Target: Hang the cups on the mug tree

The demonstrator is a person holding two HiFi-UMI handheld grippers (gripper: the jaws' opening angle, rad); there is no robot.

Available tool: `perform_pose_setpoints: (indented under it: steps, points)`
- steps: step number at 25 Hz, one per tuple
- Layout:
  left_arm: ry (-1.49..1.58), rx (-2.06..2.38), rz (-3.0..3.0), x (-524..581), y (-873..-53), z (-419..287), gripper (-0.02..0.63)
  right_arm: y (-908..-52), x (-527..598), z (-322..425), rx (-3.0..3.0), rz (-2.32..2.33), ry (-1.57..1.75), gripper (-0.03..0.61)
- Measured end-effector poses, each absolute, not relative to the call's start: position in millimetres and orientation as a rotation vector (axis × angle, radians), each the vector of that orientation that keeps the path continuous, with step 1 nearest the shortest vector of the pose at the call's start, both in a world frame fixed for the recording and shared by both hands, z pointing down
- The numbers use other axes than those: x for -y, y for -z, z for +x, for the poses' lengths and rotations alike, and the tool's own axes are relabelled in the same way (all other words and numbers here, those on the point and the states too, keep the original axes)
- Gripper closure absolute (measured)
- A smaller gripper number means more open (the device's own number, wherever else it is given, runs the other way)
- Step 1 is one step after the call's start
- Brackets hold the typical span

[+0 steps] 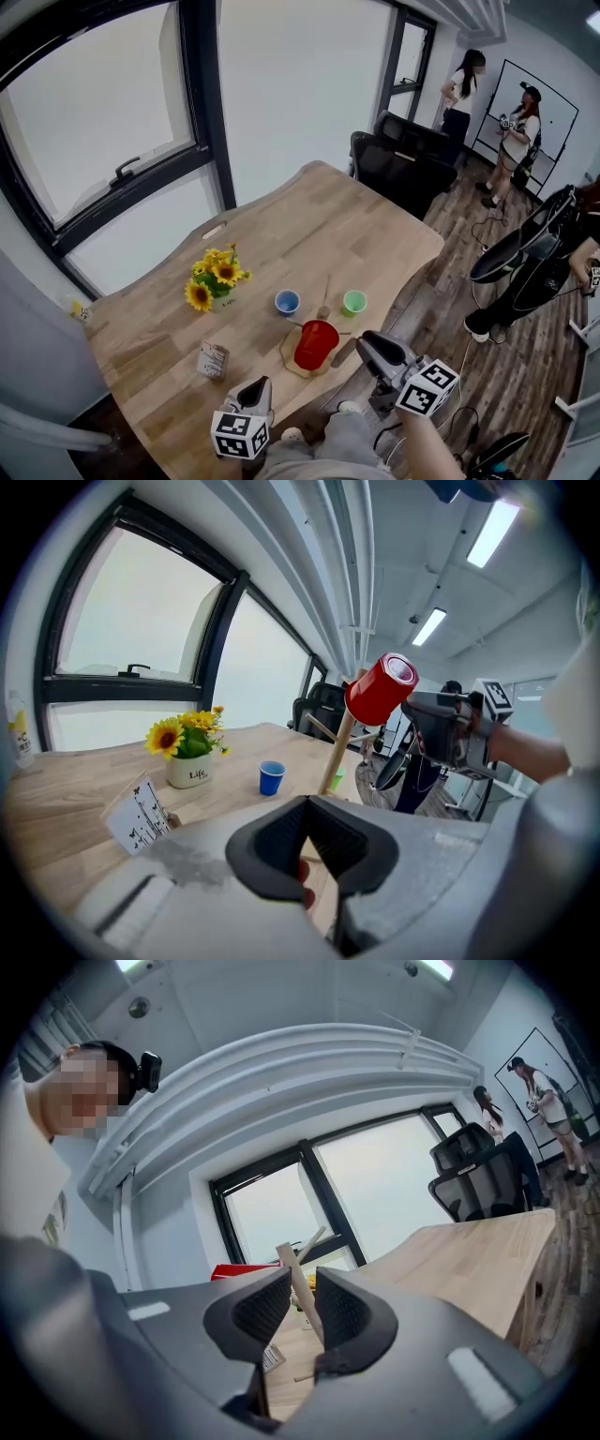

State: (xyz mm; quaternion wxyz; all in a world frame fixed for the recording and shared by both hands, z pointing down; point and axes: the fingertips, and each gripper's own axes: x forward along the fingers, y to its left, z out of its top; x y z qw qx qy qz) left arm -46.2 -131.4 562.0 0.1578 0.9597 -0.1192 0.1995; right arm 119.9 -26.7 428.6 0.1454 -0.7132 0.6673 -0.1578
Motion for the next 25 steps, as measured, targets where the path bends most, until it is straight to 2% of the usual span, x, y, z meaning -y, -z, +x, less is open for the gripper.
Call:
perform_pose_setpoints:
  steps: [20, 25]
  points:
    - [-0.573, 0.724, 2.615, 146, -545, -30, 0.615, -457, 67, 223, -2.065, -1.996, 0.623, 0.509]
    - [-0.566, 0.84, 2.583, 155, -537, -29, 0.615, -475, 104, 234, -2.132, -1.908, 0.753, 0.483]
